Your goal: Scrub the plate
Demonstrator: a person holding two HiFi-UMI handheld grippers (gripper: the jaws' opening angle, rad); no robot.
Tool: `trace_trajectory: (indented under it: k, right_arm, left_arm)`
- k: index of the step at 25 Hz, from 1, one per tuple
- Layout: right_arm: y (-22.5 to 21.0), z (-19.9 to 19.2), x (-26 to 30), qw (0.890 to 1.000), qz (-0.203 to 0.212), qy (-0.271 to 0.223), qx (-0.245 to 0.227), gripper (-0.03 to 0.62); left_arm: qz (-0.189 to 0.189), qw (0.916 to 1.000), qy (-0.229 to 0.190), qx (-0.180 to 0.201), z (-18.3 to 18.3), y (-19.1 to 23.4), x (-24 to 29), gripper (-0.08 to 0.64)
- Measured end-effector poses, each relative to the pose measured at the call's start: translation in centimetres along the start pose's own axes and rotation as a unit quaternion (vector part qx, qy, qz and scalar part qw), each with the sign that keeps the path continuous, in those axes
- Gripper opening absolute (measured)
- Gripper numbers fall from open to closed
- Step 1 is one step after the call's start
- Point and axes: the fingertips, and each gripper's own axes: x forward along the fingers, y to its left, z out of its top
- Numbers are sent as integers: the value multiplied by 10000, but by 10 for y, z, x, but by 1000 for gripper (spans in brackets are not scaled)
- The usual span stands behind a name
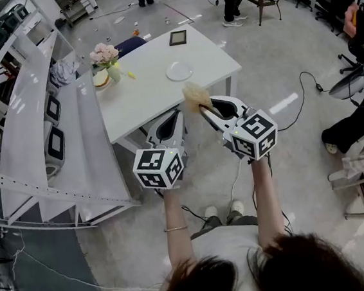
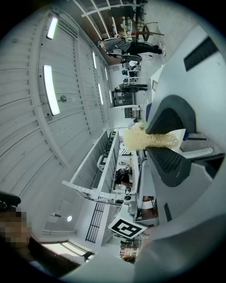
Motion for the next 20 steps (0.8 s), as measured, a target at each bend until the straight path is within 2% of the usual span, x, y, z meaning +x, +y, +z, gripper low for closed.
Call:
trace_trajectory:
  k: [14, 20]
  right_arm:
    - [-29, 7, -15, 9998, 65, -141, 147, 84]
    - [-42, 4, -27, 9996, 200, -119, 178, 84]
  left_arm:
    - [102, 9999, -8, -5, 4, -15, 22, 11]
    - [268, 9996, 30, 20, 1, -29, 34, 11]
